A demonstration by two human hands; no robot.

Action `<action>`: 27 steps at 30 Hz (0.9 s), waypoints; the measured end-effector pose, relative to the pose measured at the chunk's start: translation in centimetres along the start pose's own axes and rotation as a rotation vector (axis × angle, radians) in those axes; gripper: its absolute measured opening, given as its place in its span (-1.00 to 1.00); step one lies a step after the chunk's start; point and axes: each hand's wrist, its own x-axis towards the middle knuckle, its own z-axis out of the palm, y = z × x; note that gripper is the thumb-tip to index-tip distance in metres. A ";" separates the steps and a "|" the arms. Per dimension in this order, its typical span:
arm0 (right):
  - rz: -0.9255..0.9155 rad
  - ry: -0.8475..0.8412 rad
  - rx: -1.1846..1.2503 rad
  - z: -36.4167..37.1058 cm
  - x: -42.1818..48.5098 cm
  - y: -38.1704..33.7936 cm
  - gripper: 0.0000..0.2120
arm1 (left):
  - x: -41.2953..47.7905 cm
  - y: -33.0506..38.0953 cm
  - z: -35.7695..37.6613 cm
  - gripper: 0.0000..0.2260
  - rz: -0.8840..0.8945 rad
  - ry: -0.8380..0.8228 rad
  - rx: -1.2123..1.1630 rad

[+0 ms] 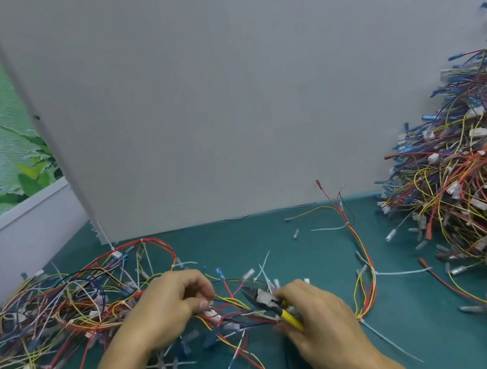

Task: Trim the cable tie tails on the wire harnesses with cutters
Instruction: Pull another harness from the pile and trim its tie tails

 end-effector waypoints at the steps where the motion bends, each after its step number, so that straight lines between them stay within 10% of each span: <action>1: -0.010 0.011 0.000 -0.1 0.0 0.1 -0.76 | 0.1 0.0 0.1 -0.78 0.000 0.046 -0.013; 11: 0.157 0.297 0.107 -1.5 0.5 1.0 -0.80 | 0.1 -0.4 0.2 -0.75 -0.048 0.227 0.033; 27: -0.117 -0.003 -0.141 -1.1 0.0 -0.1 -0.91 | 0.6 0.3 1.5 -0.92 0.048 0.207 0.137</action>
